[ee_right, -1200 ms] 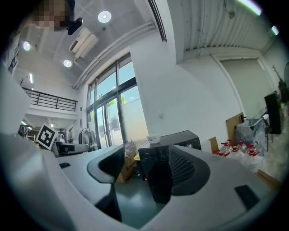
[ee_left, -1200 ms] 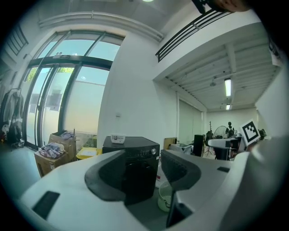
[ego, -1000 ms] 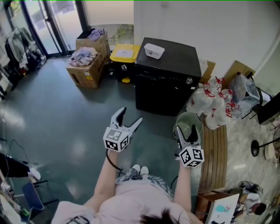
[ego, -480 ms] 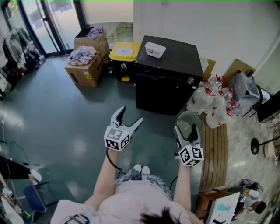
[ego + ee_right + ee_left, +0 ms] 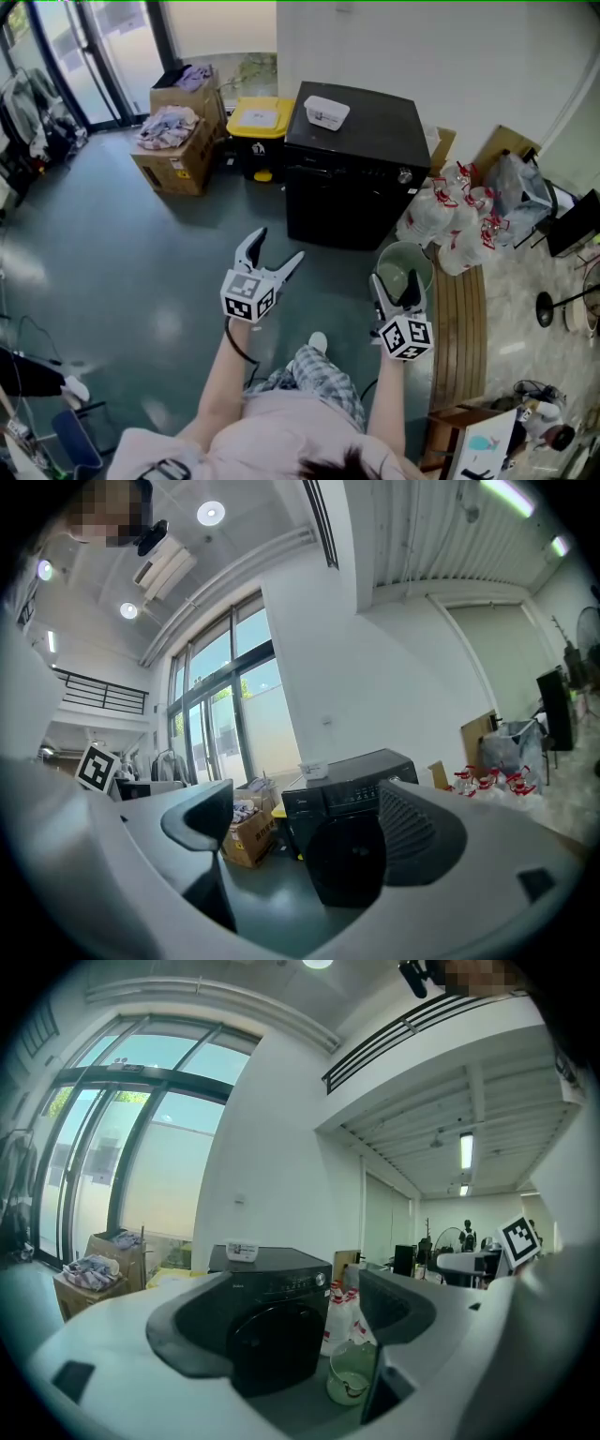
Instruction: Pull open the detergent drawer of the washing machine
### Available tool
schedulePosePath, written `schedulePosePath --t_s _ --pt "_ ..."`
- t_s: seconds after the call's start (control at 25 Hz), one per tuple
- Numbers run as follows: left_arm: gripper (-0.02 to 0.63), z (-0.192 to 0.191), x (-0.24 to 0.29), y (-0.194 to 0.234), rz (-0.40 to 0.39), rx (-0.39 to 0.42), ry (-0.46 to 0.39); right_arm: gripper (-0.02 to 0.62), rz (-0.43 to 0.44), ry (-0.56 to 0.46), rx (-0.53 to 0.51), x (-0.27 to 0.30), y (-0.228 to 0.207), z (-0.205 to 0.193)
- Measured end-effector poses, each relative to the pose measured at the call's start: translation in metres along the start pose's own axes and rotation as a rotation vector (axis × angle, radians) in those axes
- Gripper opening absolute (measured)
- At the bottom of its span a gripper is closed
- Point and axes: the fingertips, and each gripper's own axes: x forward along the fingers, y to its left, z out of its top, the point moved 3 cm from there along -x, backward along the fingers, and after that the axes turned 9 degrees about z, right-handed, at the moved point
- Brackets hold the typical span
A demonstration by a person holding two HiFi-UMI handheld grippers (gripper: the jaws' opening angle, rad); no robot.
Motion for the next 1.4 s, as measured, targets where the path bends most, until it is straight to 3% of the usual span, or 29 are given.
schedulePosePath --t_s 0.4,0.8,1.4 --pt "0.403 0.000 0.035 0.025 0.025 0.005 0.000 0.477 0.020 -0.006 0.004 0.044 -0.016 -0.004" --pt "0.403 0.012 0.102 0.064 0.054 0.052 -0.001 0.477 0.070 -0.001 0.000 0.130 -0.040 0.003" --pt "0.402 0.039 0.267 0.130 0.097 0.071 0.005 0.476 0.152 0.023 -0.013 0.312 -0.111 0.028"
